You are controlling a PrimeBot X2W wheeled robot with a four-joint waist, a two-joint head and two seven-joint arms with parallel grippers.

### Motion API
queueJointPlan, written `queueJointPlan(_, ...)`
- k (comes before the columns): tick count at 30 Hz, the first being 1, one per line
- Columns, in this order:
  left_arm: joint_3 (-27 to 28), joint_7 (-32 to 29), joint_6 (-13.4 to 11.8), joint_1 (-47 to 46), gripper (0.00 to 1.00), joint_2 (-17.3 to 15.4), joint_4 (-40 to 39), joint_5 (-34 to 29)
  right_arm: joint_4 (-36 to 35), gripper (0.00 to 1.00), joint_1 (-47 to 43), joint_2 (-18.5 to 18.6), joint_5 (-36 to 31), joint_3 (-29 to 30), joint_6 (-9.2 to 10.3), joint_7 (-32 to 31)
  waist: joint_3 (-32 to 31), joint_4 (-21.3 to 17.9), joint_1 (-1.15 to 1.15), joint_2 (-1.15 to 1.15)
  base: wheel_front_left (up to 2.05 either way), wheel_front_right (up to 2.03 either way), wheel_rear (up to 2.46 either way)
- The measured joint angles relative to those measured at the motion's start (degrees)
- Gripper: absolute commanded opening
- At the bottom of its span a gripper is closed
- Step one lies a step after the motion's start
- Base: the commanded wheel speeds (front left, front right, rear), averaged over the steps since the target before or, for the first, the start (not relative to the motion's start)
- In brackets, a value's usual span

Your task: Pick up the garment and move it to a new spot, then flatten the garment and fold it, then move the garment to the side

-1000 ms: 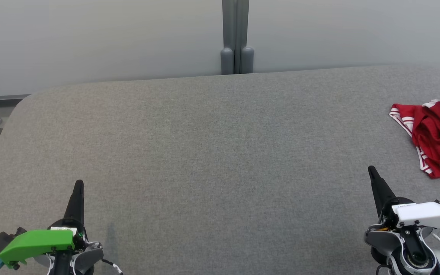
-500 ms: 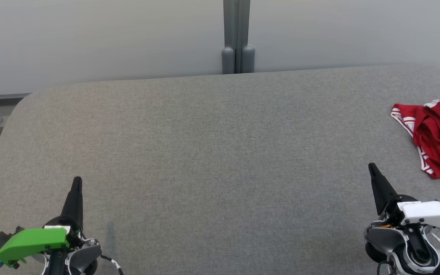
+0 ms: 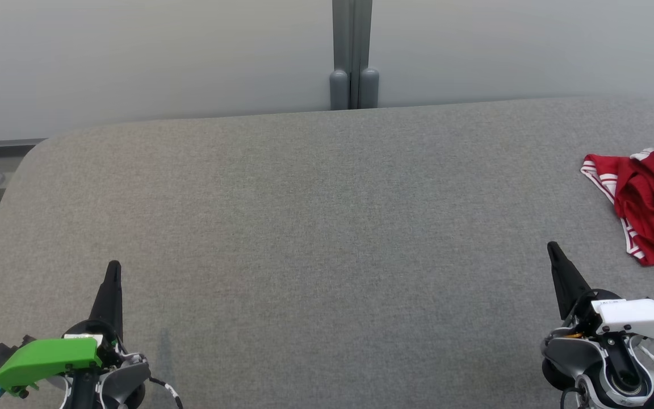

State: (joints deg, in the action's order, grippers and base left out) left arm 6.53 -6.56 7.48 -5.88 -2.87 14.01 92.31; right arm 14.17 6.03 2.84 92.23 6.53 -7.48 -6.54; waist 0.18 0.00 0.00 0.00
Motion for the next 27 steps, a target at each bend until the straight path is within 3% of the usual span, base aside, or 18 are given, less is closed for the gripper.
queueJointPlan(27, 0.0, 0.0, 0.0, -0.01, 0.0, 0.01, -0.01, 0.01, 0.0, 0.0, 0.01, 0.0, 0.0, 0.0, 0.0, 0.0, 0.0, 0.0, 0.0, 0.0, 0.0, 0.0, 0.0)
